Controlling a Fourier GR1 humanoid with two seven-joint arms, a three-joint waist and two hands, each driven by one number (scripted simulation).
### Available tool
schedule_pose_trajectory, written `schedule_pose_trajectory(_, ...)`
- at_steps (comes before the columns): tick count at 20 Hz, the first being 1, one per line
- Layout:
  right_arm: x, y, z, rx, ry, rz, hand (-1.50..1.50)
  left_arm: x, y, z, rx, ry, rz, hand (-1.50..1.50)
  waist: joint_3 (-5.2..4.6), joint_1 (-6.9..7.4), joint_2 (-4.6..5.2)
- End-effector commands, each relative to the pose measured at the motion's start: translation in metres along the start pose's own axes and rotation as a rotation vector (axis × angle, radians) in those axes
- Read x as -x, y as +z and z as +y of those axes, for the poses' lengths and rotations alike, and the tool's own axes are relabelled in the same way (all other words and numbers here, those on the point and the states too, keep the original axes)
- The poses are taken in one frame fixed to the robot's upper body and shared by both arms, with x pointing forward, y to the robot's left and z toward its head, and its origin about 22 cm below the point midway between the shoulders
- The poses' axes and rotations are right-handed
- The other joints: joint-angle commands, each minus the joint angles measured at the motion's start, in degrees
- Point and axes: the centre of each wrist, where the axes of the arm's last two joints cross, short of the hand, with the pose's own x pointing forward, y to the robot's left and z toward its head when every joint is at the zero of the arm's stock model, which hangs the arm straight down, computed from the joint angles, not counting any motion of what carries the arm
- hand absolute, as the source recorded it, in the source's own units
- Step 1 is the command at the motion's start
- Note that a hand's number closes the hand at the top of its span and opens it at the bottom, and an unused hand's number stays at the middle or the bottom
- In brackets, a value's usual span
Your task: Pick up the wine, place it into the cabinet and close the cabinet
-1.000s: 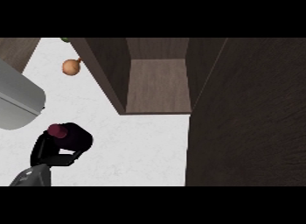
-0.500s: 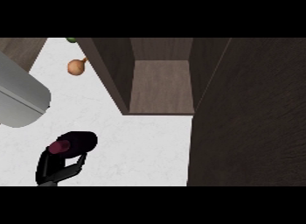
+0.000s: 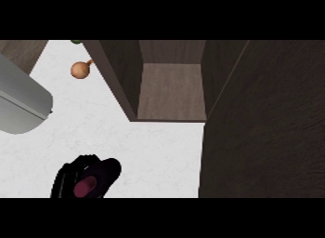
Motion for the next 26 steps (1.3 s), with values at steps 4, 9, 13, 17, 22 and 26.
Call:
schedule_pose_trajectory(4, 0.000, -0.002, 0.008, -0.015, -0.018, -0.003, -1.50, -0.054, -0.005, -0.037, 0.070, 0.064, -0.036, 1.50, -0.25, -0.41, 0.33)
schedule_pose_trajectory(9, 0.013, 0.007, -0.004, -0.026, -0.022, -0.001, -1.50, -0.085, -0.021, -0.073, 0.076, 0.080, -0.060, 1.50, -0.27, -0.82, 0.39)
schedule_pose_trajectory(13, -0.004, -0.004, -0.002, -0.001, -0.002, -0.001, -1.50, -0.109, -0.014, -0.106, 0.077, 0.061, -0.081, 1.50, -0.29, -0.65, 0.39)
schedule_pose_trajectory(17, 0.004, -0.001, -0.002, -0.010, -0.017, 0.005, -1.50, -0.126, -0.055, -0.113, 0.081, 0.067, -0.076, 1.50, -0.31, -0.88, 0.45)
schedule_pose_trajectory(22, 0.009, -0.002, -0.022, -0.024, -0.018, 0.012, -1.50, -0.135, -0.084, -0.164, 0.079, 0.065, -0.079, 1.50, -0.30, -1.03, 0.47)
schedule_pose_trajectory(26, 0.007, 0.006, -0.001, -0.031, -0.005, -0.003, -1.50, -0.144, -0.119, -0.175, 0.085, 0.029, -0.105, 1.50, -0.31, -1.19, 0.47)
